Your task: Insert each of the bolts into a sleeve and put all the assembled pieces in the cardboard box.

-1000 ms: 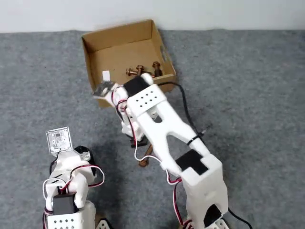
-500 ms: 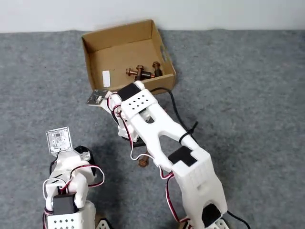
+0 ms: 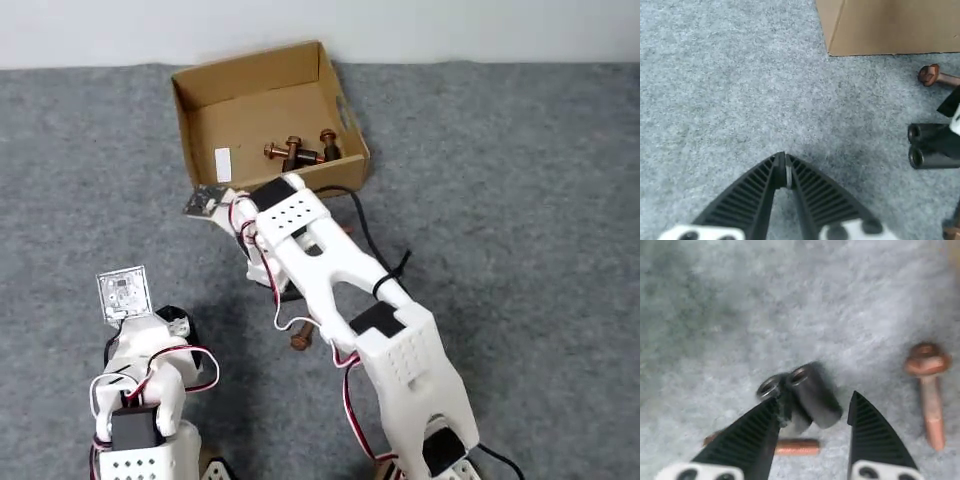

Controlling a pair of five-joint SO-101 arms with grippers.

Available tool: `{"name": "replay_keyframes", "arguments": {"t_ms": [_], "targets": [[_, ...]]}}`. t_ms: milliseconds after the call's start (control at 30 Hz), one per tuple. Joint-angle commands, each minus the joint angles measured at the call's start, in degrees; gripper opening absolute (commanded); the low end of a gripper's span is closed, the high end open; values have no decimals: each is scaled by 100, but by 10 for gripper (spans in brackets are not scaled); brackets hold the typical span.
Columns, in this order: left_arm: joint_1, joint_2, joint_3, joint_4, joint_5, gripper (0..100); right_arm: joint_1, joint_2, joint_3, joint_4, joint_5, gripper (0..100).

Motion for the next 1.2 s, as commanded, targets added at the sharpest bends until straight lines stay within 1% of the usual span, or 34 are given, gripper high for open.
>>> {"name": "replay_keyframes", "arguments": {"t_ms": [0,267,333,433,500,533,567,667,767,800,867,933,1033,1167], "targets": [[-35,-18,-40,-176,35,6,198,251,70,-75,44,176],[-35,-9,-40,-246,35,6,286,365,70,-75,18,174],[-35,-9,-40,-246,35,6,286,365,70,-75,18,128],[-35,-9,-40,-246,35,6,286,330,62,-75,18,2],[-35,-9,-40,-246,35,6,295,330,-123,48,9,28],[-35,-9,-40,-255,35,6,303,330,-290,180,-26,24],[-35,-9,-40,-255,35,6,312,330,-527,338,-132,9],[-35,-9,-40,-255,35,6,312,330,-1389,945,-633,9],[-35,-9,-40,-255,35,6,321,330,-2303,1851,-1134,8],[-35,-9,-40,-255,35,6,330,330,-2532,1991,-1327,8],[-35,-9,-40,-255,26,6,488,119,-2752,1956,-1758,8],[-35,-9,-40,-255,26,6,576,-215,-2716,1956,-1916,8],[-35,-9,-40,-255,26,6,681,-760,-2207,1956,-1952,8],[-35,-9,-40,-246,26,6,892,-1789,-1451,1956,-2444,8]]}}
